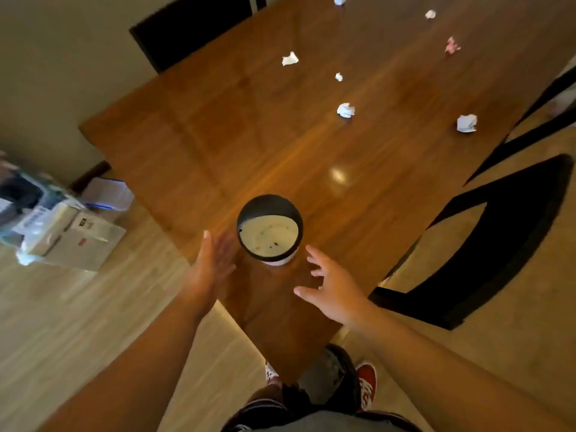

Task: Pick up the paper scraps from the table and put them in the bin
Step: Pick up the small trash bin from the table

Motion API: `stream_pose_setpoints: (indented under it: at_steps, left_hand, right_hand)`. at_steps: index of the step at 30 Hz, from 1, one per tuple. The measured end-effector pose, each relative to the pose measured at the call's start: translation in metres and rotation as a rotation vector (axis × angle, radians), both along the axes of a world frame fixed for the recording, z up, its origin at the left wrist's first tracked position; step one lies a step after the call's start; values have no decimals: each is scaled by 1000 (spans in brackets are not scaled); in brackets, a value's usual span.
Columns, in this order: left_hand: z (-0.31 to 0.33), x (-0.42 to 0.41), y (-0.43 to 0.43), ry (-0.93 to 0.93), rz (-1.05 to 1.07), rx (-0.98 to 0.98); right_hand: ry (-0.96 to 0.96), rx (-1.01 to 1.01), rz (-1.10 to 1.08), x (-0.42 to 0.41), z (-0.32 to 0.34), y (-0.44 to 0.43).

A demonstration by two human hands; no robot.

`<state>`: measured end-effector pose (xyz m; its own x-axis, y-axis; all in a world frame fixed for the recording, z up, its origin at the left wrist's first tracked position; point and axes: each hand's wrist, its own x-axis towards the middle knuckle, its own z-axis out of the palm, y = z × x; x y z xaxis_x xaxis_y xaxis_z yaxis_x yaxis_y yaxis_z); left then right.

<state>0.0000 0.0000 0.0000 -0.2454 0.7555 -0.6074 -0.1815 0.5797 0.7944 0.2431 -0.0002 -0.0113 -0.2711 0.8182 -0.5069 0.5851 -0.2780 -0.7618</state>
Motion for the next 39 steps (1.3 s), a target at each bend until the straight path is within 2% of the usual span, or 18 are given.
stream_pose_setpoints:
  at_steps: [3, 6, 12, 16, 21, 25, 31, 36, 39]
  left_hand:
    - [-7, -6, 16, -57, -180, -57]
    - [-13, -7, 26, -113, -263, -98]
    - [-35, -24, 31, 67, -570, 51]
    - [-31, -32, 14, 192, -739, 184]
    - [-14, -35, 1, 351, -782, 185]
    - [8, -36, -17, 301, -826, 215]
    - [17, -20, -50, 173, -816, 396]
    - [23, -3, -72, 215, -894, 422]
    - [19, 15, -85, 210, -931, 419]
  right_hand:
    - [40, -33, -116, -21, -4, 5]
    - [95, -61, -181, -34, -11, 7]
    - [209, -54, -325, -40, -16, 13]
    - [212, -46, -275, -38, -9, 17]
    - [250, -118, -216, -33, 12, 8]
    - [261, -112, -187, -33, 29, -12]
    - [280, -39, -200, -37, 49, -58]
    - [178, 76, -232, -16, 61, -98]
    - [100, 68, -312, 14, 56, -132]
